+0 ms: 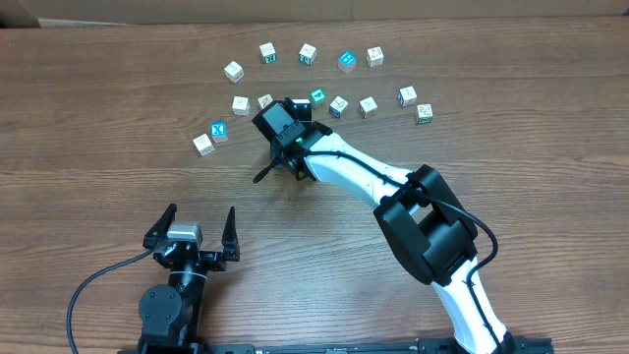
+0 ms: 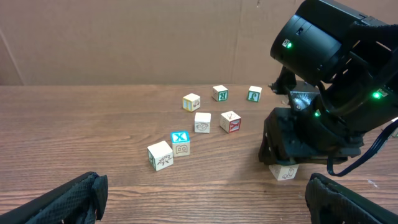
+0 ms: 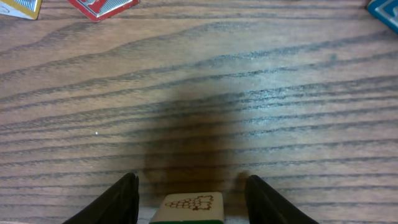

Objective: Form a horizontal line
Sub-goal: 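Open the right gripper and move back to the right side of the arc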

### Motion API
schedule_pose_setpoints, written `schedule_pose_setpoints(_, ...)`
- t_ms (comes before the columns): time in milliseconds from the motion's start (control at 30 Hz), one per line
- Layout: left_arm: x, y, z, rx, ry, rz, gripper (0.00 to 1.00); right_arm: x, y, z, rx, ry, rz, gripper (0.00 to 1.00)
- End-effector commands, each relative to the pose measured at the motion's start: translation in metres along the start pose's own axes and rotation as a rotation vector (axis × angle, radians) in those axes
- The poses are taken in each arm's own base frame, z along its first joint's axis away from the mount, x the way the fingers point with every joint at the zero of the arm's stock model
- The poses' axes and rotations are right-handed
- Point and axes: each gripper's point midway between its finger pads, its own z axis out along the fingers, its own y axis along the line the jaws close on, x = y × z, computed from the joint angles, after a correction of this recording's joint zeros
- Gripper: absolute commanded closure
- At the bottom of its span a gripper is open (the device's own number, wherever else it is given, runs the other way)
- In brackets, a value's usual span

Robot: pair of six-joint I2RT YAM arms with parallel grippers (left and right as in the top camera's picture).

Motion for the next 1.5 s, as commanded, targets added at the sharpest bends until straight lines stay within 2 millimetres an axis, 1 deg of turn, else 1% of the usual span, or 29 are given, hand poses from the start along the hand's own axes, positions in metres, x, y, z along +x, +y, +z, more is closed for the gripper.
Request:
schedule_pose_setpoints(0,-0.001,-0.001,0.000,0.001,-0.008,0.019,0.01,-0.041,0.005,-0.015,-0.012,-0.095,-0.065,0.47)
schedule_pose_setpoints(67,-0.001,-0.001,0.000,0.001,-0.009,0.019,0.00,-0.066,0.011,-0.034,-0.035,-0.147,-0.123,0.47)
schedule_pose_setpoints(133,-0.001,-0.001,0.000,0.001,-0.008,0.019,0.00,-0.095,0.014,-0.058,-0.031,-0.221,-0.161,0.47)
schedule_pose_setpoints(200,-0.001,-0.001,0.000,0.001,-0.008,0.019,0.01,-0.124,0.013,-0.083,-0.012,-0.302,-0.166,0.46)
schedule_pose_setpoints(267,-0.001,-0.001,0.000,0.001,-0.008,0.019,0.00,-0.148,0.012,-0.104,-0.014,-0.356,-0.172,0.46)
schedule_pose_setpoints(333,-0.001,-0.001,0.000,0.001,-0.008,0.019,0.00,-0.170,0.009,-0.122,-0.020,-0.401,-0.168,0.43)
schedule_pose_setpoints(400,-0.001,-0.001,0.000,0.001,-0.009,0.019,0.00,-0.189,-0.002,-0.134,-0.019,-0.437,-0.141,0.40)
schedule_pose_setpoints(433,-0.001,-0.001,0.000,0.001,-0.008,0.019,0.00,-0.195,-0.008,-0.135,-0.015,-0.447,-0.126,0.39)
schedule_pose_setpoints(533,-0.001,-0.001,0.000,0.001,-0.009,0.019,0.01,-0.208,-0.035,-0.131,0.011,-0.444,-0.090,0.39)
schedule_pose_setpoints(633,-0.001,-0.001,0.000,0.001,-0.008,0.019,0.01,-0.204,-0.061,-0.114,0.010,-0.367,-0.071,0.39)
schedule_pose_setpoints(767,-0.001,-0.001,0.000,0.001,-0.009,0.019,0.00,-0.190,-0.102,-0.093,0.043,-0.243,0.005,0.39)
schedule_pose_setpoints(800,-0.001,-0.001,0.000,0.001,-0.008,0.019,0.00,-0.185,-0.112,-0.087,0.046,-0.205,0.013,0.39)
schedule_pose_setpoints(900,-0.001,-0.001,0.000,0.001,-0.008,0.019,0.01,-0.166,-0.132,-0.068,0.050,-0.097,0.027,0.40)
schedule_pose_setpoints(967,-0.001,-0.001,0.000,0.001,-0.008,0.019,0.01,-0.154,-0.145,-0.058,0.063,-0.041,0.030,0.43)
schedule_pose_setpoints(1067,-0.001,-0.001,0.000,0.001,-0.009,0.019,0.01,-0.138,-0.163,-0.044,0.096,0.020,0.043,0.44)
schedule_pose_setpoints(1167,-0.001,-0.001,0.000,0.001,-0.008,0.019,0.01,-0.123,-0.171,-0.032,0.112,0.063,0.039,0.44)
schedule_pose_setpoints(1300,-0.001,-0.001,0.000,0.001,-0.008,0.019,0.00,-0.102,-0.160,-0.018,0.034,0.127,-0.064,0.43)
schedule_pose_setpoints(1467,-0.001,-0.001,0.000,0.001,-0.008,0.019,0.00,-0.085,-0.164,-0.004,0.039,0.157,-0.091,0.43)
